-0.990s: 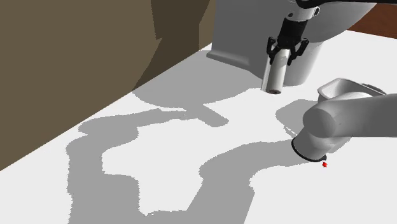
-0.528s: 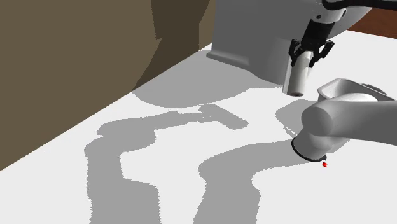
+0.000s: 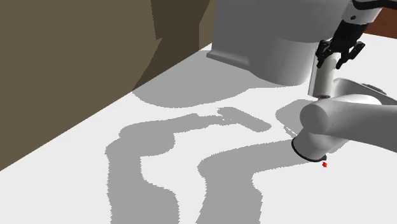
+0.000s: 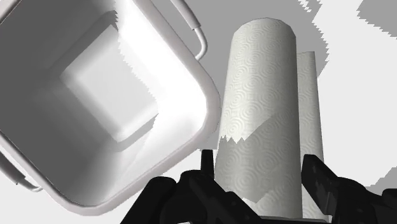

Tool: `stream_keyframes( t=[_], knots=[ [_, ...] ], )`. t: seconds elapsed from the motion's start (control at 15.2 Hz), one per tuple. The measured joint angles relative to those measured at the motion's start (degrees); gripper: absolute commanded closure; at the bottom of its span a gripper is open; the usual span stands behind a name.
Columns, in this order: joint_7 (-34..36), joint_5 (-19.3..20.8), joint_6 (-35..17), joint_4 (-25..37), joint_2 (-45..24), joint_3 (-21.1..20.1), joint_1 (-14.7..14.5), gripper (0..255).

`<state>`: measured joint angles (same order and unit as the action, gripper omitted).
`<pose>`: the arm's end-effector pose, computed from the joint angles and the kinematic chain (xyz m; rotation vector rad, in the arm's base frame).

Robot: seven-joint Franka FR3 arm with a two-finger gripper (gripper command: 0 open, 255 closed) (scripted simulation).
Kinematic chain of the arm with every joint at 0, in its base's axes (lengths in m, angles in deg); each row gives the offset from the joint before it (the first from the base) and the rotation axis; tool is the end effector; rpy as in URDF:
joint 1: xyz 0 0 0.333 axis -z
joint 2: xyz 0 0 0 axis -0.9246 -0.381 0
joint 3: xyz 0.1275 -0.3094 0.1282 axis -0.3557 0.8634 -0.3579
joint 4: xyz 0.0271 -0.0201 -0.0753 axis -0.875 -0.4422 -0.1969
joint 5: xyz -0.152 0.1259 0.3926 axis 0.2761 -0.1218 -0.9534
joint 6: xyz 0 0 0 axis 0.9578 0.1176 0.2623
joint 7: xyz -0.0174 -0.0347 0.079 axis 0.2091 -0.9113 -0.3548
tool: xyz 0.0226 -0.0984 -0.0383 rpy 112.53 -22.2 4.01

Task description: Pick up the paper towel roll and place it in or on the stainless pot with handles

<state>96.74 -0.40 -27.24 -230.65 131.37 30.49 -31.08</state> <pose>0.0954 -0.2436 0.5573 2.6737 -1.5561 -0.0435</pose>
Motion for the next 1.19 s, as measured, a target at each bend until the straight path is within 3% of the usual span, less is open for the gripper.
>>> stream_keyframes(
  t=[0.46, 0.92, 1.19],
  knots=[
    [-10.08, 8.99, 1.67, 3.20, 1.14, 9.85, 3.77, 255],
    [-19.91, 16.91, 1.69, 9.84, -1.20, 19.94, 4.99, 255],
    [-20.61, 18.86, -0.32, 8.43, -1.17, 22.36, 5.24, 255]
  ],
)
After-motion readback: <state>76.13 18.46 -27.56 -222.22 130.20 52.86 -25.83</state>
